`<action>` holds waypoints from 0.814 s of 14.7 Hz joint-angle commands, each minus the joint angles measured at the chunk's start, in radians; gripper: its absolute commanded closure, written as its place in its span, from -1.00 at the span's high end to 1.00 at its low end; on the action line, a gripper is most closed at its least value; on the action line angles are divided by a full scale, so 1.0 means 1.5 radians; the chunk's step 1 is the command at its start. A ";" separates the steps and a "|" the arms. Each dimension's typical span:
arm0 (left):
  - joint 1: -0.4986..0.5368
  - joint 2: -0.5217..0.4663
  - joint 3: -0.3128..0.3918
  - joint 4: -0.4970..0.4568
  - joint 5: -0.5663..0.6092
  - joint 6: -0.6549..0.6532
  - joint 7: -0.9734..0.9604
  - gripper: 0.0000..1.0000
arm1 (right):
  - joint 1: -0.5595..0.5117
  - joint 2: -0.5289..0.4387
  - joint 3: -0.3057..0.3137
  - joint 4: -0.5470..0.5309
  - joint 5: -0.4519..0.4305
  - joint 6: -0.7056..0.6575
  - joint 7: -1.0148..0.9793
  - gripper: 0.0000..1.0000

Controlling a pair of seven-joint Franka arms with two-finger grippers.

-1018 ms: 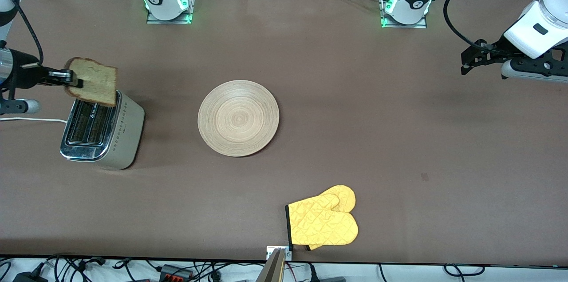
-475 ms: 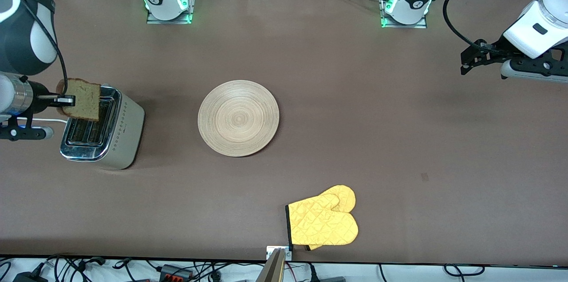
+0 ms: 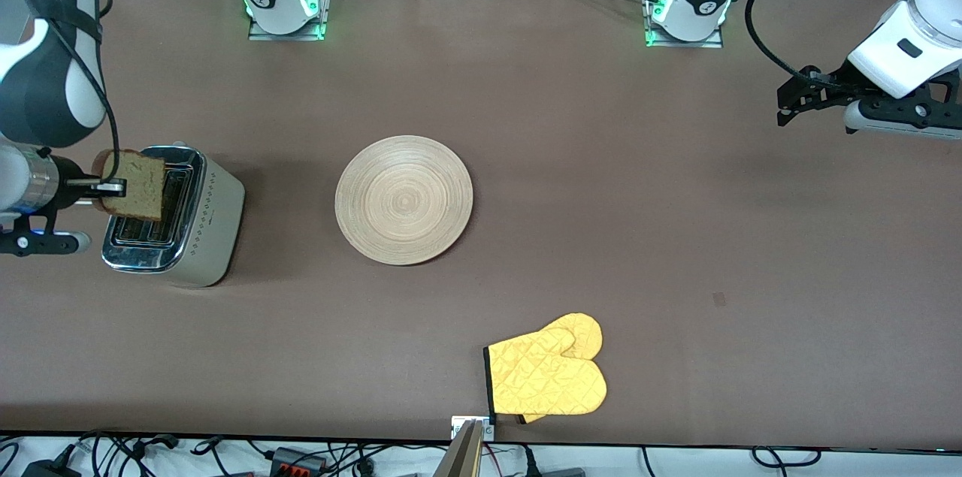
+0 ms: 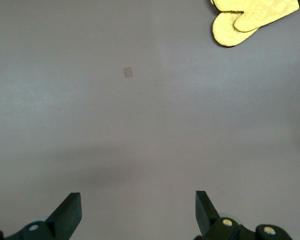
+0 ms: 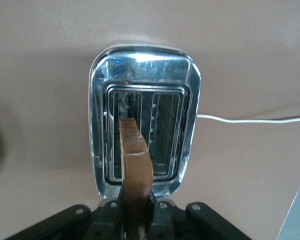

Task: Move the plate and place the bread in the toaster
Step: 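Lower the bread into the toaster slot with the right gripper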

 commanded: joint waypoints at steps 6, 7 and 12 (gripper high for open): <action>0.002 0.011 -0.004 0.020 0.004 -0.008 -0.010 1.00 | -0.030 0.042 0.001 0.022 0.001 0.027 0.010 -1.00; 0.001 0.011 -0.005 0.020 0.003 -0.009 -0.011 1.00 | -0.030 0.042 0.001 0.021 0.002 0.027 0.011 -1.00; 0.001 0.010 -0.004 0.020 0.004 -0.011 -0.010 1.00 | -0.033 0.060 0.001 0.022 0.031 0.029 0.023 -1.00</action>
